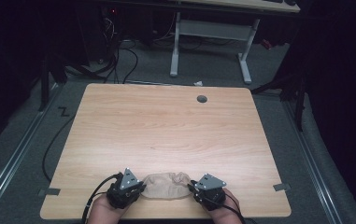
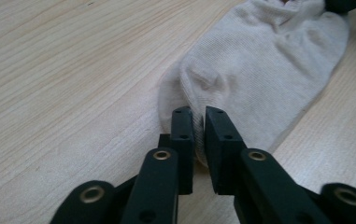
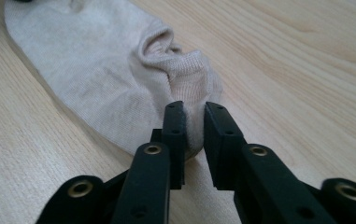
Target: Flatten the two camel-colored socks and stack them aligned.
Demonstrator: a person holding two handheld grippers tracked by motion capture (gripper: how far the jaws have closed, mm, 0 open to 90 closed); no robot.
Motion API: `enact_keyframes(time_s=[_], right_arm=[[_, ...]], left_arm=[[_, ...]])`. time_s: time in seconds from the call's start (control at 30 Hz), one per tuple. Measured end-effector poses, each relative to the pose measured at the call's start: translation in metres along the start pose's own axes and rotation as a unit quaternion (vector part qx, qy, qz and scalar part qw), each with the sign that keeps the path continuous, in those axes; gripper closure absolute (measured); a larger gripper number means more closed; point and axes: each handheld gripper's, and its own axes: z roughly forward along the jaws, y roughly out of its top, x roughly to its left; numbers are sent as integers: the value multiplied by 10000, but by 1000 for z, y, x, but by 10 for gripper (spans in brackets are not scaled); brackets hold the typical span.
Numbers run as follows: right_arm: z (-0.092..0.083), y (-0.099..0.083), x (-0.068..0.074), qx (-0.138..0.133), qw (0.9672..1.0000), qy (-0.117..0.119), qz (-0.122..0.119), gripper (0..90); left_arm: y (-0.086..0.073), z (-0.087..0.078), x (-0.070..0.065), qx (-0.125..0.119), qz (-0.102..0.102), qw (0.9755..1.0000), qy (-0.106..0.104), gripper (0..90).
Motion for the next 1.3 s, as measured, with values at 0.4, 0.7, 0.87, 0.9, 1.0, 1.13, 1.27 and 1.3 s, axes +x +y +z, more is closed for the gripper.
enact_keyframes(time_s=[0.4, 0.7, 0.87, 0.9, 1.0, 1.13, 1.27, 1.3], right_arm=[[-11, 0, -19, -480, 9980, -252, 336, 633], [-10, -12, -51, -572, 9935, -606, 771, 593], [-4, -16, -70, -581, 9898, -744, 1072, 570], [-2, -16, -74, -597, 9893, -789, 1072, 566], [5, -14, -90, -564, 9867, -961, 1183, 555], [13, -14, -112, -485, 9820, -1206, 1367, 553], [8, -17, -117, -524, 9801, -1283, 1423, 552], [7, -18, -116, -525, 9797, -1277, 1453, 552]], left_arm=[[2, -8, 10, -405, -75, 9987, 301, 577], [-1, -12, 42, -584, -450, 9962, 460, 530], [-2, -9, 63, -667, -576, 9938, 678, 512], [-2, -8, 70, -705, -618, 9931, 701, 513], [0, 0, 85, -666, -656, 9925, 790, 504], [-1, 3, 100, -534, -789, 9909, 952, 503], [-2, -1, 99, -587, -731, 9906, 997, 505], [-2, -1, 99, -569, -748, 9907, 988, 506]])
